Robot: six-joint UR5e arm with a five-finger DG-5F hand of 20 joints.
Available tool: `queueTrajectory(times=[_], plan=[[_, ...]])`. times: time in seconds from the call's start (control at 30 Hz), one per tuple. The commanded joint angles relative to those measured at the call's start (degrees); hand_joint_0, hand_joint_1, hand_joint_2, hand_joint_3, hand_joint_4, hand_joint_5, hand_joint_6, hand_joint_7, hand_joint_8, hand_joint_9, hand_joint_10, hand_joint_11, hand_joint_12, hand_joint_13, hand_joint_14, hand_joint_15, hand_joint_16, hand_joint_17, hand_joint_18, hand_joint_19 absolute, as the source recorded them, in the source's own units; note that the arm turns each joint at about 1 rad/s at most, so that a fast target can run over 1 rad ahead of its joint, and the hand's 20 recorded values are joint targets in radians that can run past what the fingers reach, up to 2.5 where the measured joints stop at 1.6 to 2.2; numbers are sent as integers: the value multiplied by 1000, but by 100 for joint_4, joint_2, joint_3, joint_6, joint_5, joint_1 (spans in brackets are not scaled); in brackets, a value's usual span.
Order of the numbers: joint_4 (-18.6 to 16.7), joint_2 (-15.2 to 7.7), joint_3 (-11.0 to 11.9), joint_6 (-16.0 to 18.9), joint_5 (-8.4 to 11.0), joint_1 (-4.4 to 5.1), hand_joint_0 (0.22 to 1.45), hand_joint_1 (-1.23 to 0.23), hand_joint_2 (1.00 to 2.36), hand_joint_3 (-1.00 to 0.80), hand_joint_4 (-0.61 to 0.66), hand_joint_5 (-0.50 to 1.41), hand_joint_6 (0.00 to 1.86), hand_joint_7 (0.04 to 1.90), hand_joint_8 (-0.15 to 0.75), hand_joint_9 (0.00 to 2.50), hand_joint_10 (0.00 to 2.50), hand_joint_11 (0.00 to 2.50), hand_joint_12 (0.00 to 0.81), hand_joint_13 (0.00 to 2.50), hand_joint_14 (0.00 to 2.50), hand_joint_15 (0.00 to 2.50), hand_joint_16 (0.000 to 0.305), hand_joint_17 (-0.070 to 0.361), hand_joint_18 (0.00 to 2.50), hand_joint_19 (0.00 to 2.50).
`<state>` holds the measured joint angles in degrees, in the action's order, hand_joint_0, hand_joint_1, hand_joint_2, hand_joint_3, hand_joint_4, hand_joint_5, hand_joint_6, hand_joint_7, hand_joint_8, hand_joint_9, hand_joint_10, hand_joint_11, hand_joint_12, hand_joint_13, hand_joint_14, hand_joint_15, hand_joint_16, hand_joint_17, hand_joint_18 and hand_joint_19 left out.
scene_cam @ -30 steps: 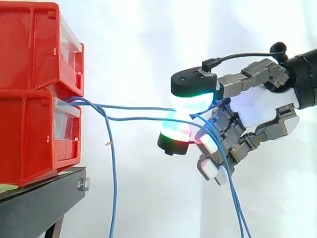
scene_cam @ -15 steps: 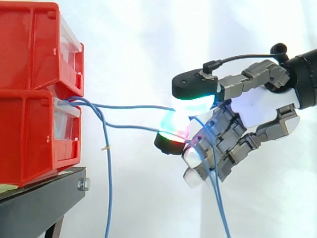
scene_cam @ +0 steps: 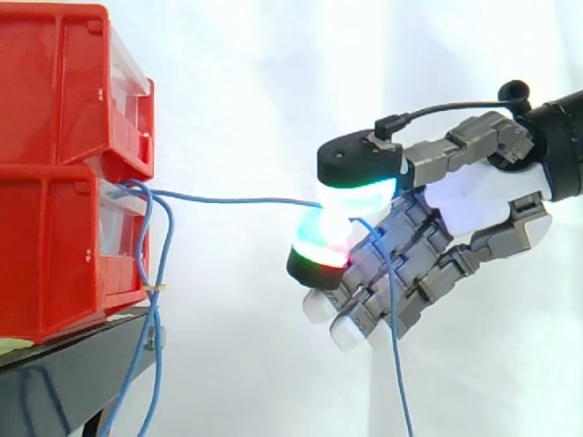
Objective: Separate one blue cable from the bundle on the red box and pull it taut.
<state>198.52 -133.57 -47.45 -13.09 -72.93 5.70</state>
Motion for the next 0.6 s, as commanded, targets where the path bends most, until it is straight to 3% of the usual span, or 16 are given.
queueTrajectory(times=[0.0,0.1,0.23,0.57], plan=[[-6,-3,-168,-27,-2,10,610,-754,1024,-197,22,-101,935,946,175,660,6,152,270,629,13,295,41,93,419,403],[-199,-3,-431,0,-11,36,608,-753,1024,-194,25,-102,935,946,177,677,7,186,266,641,14,320,41,93,419,414],[-533,-3,-493,8,-11,36,608,-751,1024,-195,24,-101,936,945,177,690,8,197,267,648,14,333,42,94,427,423],[-867,-3,-695,61,-20,45,604,-745,1024,-197,27,-102,937,938,181,717,9,222,265,671,16,376,43,96,445,454]])
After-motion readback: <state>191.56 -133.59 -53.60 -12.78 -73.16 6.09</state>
